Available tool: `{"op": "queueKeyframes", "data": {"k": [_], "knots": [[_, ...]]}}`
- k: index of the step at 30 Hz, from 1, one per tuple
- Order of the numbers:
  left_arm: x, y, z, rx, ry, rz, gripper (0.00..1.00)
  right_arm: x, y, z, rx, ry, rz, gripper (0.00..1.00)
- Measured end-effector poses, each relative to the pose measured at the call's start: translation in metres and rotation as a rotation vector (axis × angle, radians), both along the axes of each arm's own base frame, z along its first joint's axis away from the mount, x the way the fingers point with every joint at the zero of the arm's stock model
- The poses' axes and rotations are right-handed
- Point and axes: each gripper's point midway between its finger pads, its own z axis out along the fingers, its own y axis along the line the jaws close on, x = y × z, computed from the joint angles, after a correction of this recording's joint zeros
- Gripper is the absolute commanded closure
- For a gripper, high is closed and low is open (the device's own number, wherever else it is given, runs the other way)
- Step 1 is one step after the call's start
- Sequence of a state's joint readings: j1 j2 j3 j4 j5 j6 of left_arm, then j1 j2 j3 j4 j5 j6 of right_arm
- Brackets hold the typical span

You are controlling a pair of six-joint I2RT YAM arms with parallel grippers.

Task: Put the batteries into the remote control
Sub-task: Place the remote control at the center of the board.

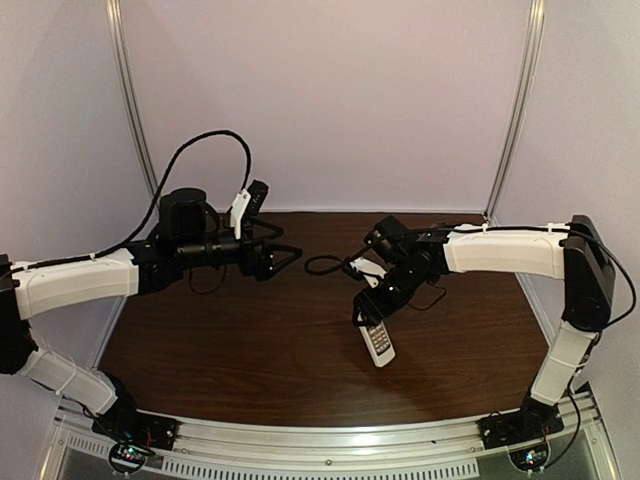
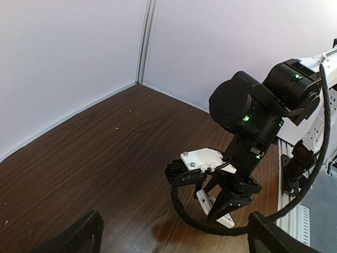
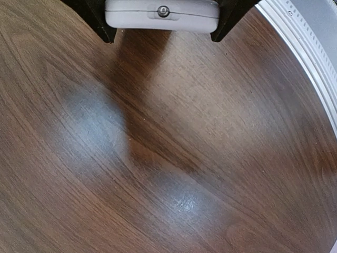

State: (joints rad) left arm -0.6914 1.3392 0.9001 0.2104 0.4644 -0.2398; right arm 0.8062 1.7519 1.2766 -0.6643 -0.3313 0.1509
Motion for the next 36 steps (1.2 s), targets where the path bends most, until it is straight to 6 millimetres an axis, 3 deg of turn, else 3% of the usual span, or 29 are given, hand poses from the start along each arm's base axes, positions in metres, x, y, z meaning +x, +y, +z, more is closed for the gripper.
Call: {"op": "queueKeyframes", "data": {"k": [11, 20, 24, 36], "knots": [[0.012, 0.008, -0.005, 0.020, -0.005, 0.074, 0.03, 0.009, 0.018, -0.023, -0.090, 0.048, 0.045, 0.85], [0.054, 0.054, -0.020, 0.065, 0.039, 0.335, 0.03, 0.004, 0.023, -0.052, -0.181, 0.093, 0.073, 0.82], [0.055, 0.066, -0.019, 0.064, 0.036, 0.382, 0.03, 0.002, 0.024, -0.059, -0.206, 0.097, 0.079, 0.79], [0.059, 0.073, -0.020, 0.074, 0.028, 0.430, 0.03, -0.001, 0.027, -0.071, -0.272, 0.087, 0.093, 0.70]]}}
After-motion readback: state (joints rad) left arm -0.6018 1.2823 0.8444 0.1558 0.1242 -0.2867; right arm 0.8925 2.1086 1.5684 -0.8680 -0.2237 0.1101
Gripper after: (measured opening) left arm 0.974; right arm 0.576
